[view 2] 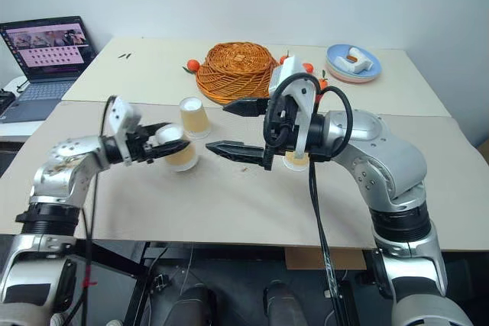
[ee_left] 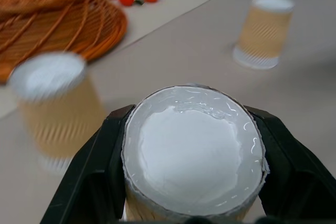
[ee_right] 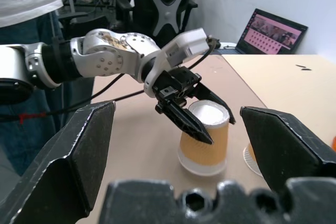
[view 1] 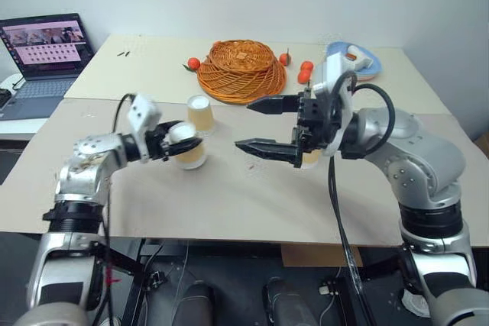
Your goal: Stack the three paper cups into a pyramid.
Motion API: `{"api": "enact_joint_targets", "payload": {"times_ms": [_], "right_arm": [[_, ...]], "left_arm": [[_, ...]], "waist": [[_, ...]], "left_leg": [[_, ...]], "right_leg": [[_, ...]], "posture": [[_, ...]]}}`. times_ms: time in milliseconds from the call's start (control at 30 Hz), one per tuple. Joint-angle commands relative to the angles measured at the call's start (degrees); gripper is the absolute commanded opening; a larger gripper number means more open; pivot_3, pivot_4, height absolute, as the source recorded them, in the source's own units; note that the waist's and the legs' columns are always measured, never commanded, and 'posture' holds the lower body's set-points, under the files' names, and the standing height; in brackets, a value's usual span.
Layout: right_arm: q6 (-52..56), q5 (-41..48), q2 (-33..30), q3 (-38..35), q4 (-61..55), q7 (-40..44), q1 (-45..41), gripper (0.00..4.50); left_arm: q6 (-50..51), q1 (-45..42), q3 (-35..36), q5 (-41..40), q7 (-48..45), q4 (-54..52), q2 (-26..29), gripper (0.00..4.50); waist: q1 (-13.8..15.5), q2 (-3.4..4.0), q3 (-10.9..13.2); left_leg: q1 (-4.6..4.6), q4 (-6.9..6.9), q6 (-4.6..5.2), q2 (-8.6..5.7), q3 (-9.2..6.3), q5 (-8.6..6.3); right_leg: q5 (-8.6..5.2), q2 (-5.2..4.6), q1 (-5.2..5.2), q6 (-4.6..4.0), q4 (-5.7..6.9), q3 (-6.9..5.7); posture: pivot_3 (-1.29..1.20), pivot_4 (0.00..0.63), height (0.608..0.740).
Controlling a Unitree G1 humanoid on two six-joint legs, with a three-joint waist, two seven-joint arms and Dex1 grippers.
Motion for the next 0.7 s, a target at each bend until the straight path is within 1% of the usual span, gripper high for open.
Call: {"api": "enact_joint_targets", "payload": {"times_ms": [33, 133, 267, 367, 533, 633, 667, 700], "right_arm": [[-2.18, -0.67, 0.54, -1.83, -0.31, -1.05, -2.06, 4.5], [-2.12, -0.88, 1.05, -2.05, -0.43, -1.93, -2.16, 4.5], [-1.57, -0.65, 1.17, -2.37, -1.21, -3.04, -2.33, 4.5], [-1.07, -0.3, 0.85, -2.79, -2.05, -3.82, -2.38, 4.5], [-0.49, 0.19, 0.24, -3.66, -3.03, -4.91, -2.16, 4.5], [-0.4, 0.25, 0.12, -3.84, -3.21, -5.68, -1.79, 4.5], [-0.39, 0.28, 0.12, -3.83, -3.21, -5.76, -1.72, 4.5], [-0.42, 0.29, 0.16, -3.82, -3.19, -5.75, -1.67, 4.5]], "left_arm": [[0.57, -3.69, -3.17, -0.78, -1.48, -2.2, -3.67, 3.0], [-3.5, -5.7, -6.79, 2.96, -2.2, 3.69, -6.92, 3.0], [-8.78, -7.26, -9.64, 6.64, -3.44, 12.07, -9.77, 3.0], [-12.23, -8.12, -10.99, 8.9, -4.35, 16.86, -10.89, 3.0], [-15.31, -8.89, -11.06, 10.45, -5.15, 20.76, -12.06, 3.0], [-15.36, -9.63, -9.59, 9.36, -5.21, 20.88, -13.02, 3.89], [-15.07, -9.71, -9.16, 8.9, -5.44, 20.21, -13.09, 4.26], [-14.43, -9.79, -8.81, 8.52, -5.62, 19.53, -13.07, 4.43]], "waist": [[-0.05, 0.0, 0.0], [-0.62, 0.0, 0.0], [-1.01, 0.01, 0.0], [-0.94, 0.01, 0.01], [-0.73, 0.02, 0.01], [-0.72, 0.02, 0.01], [-0.72, 0.02, 0.01], [-0.76, 0.01, 0.01]], "left_leg": [[0.01, 0.0, 0.0, 0.0, -0.01, 0.0], [0.04, 0.0, 0.01, 0.0, -0.08, 0.01], [0.05, -0.01, 0.08, -0.01, -0.15, 0.04], [0.03, -0.01, 0.09, -0.01, -0.17, 0.05], [0.0, -0.01, 0.09, -0.03, -0.2, 0.05], [0.01, -0.01, 0.09, -0.03, -0.23, 0.05], [0.01, -0.01, 0.09, -0.03, -0.23, 0.05], [0.0, -0.01, 0.09, -0.03, -0.23, 0.05]], "right_leg": [[0.0, 0.0, 0.01, 0.0, 0.0, 0.0], [0.01, 0.01, 0.01, -0.01, 0.04, -0.04], [0.01, 0.05, 0.03, -0.02, 0.05, -0.06], [0.01, 0.05, 0.02, -0.02, 0.04, -0.09], [0.01, 0.04, 0.03, -0.01, 0.02, -0.1], [0.02, 0.04, 0.06, -0.01, 0.02, -0.13], [0.02, 0.04, 0.06, 0.0, 0.02, -0.13], [0.02, 0.04, 0.06, 0.0, 0.02, -0.13]], "posture": [[0.0, 0.15, 0.671], [0.0, 0.15, 0.671], [0.0, 0.15, 0.671], [0.0, 0.15, 0.671], [0.0, 0.15, 0.671], [0.0, 0.15, 0.671], [0.0, 0.15, 0.671], [0.0, 0.15, 0.671]]}}
